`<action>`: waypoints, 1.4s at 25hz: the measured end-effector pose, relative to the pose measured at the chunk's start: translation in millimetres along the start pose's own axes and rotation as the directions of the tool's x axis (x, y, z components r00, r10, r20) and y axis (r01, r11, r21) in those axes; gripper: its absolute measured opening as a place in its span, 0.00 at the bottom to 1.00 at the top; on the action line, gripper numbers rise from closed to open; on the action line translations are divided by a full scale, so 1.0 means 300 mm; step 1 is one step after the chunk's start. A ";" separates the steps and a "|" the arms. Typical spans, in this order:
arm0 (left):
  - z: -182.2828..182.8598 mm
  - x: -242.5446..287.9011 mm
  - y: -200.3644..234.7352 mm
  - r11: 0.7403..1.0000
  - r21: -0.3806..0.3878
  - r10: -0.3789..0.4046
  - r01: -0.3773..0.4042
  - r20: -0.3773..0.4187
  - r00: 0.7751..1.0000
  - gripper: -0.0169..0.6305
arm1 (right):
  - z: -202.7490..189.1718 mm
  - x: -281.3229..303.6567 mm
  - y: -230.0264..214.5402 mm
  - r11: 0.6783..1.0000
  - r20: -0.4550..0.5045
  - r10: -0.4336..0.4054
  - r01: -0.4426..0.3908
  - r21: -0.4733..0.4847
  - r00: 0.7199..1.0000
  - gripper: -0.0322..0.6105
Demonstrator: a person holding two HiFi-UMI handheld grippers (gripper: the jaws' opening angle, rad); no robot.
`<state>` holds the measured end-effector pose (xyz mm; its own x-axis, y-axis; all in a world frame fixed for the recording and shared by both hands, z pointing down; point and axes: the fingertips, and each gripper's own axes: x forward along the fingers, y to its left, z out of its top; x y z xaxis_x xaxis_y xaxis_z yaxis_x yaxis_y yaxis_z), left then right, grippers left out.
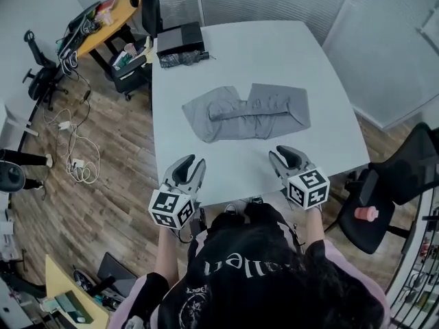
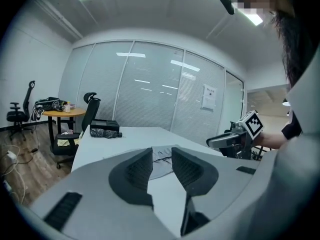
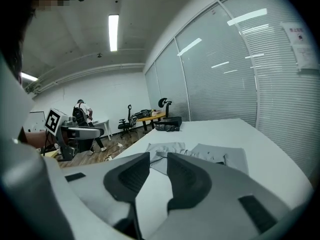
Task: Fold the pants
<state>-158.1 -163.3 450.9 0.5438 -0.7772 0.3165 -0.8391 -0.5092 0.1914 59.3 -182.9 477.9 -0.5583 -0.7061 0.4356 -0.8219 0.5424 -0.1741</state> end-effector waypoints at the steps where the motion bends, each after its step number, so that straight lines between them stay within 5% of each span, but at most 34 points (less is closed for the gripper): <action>1: -0.002 -0.020 -0.010 1.000 -0.001 -0.002 0.002 0.005 1.000 0.24 | -0.003 -0.008 0.026 1.000 0.005 -0.002 0.002 0.002 1.000 0.23; 18: -0.019 -0.112 -0.170 0.993 -0.008 -0.121 0.121 0.059 0.991 0.21 | -0.055 -0.132 0.241 0.999 0.021 -0.047 0.047 0.001 0.999 0.18; 35: 0.045 -0.191 -0.467 0.998 0.005 -0.070 0.070 0.129 0.989 0.19 | -0.077 -0.393 0.249 0.999 0.082 0.034 -0.031 -0.031 0.996 0.16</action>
<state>-71.5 -52.5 393.5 0.5986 -0.7807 0.1795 -0.7987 -0.5643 0.2089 66.3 -48.6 433.8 -0.5929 -0.7226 0.3554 -0.8002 0.5781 -0.1597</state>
